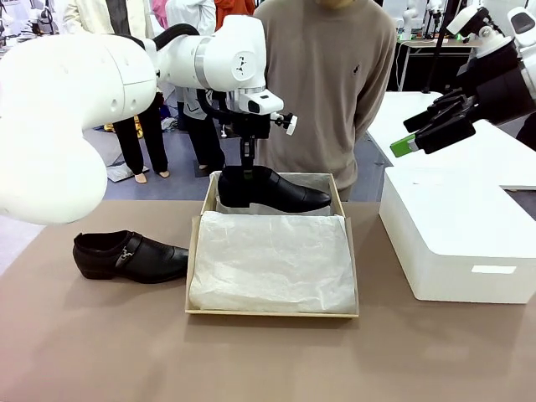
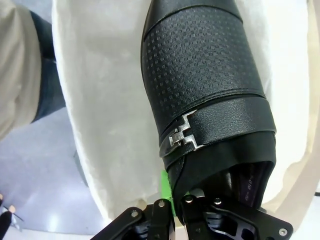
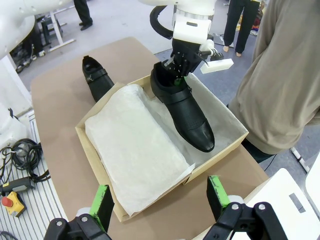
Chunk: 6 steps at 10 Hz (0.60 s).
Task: Pack the shoes into the box.
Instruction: Place one shoe of the Shoes into the Shoes Box.
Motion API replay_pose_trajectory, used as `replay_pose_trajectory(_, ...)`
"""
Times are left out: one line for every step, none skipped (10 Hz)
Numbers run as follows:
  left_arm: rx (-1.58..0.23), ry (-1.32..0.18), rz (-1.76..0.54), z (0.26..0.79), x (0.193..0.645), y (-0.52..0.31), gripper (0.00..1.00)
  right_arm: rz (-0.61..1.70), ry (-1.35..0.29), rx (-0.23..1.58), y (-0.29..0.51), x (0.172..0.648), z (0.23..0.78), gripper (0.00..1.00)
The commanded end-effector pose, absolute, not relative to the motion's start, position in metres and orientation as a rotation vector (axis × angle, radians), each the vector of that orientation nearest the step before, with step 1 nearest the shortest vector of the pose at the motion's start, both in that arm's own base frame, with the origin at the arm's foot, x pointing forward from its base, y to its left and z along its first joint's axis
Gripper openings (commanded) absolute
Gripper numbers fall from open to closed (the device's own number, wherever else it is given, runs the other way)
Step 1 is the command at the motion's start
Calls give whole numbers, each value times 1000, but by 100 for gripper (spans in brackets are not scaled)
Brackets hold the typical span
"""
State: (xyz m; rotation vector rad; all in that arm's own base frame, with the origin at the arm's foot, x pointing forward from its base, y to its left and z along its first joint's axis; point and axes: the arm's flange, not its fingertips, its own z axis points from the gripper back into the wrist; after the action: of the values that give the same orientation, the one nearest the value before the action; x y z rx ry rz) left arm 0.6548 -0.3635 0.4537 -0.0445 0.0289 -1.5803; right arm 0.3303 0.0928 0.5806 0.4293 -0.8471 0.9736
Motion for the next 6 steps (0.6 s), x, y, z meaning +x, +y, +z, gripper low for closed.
replay_pose_trajectory(3, 66, -1479, 455, 656, -363, 0, 987, -861, 442, 92, 332, 581, 100)
replay_pose_trajectory(-13, 67, -1466, 451, 657, -362, 0, 987, -861, 442, 92, 332, 581, 100)
replay_pose_trajectory(-22, 67, -1458, 447, 657, -362, 0, 987, -861, 442, 92, 332, 581, 100)
replay_pose_trajectory(-25, 64, -1445, 444, 657, -362, 0, 987, -861, 442, 92, 332, 581, 100)
replay_pose_trajectory(-30, 56, -1435, 441, 657, -361, 0, 987, -861, 442, 92, 332, 581, 100)
replay_pose_trajectory(-26, 54, -1427, 439, 658, -359, 0, 987, -861, 442, 92, 332, 581, 100)
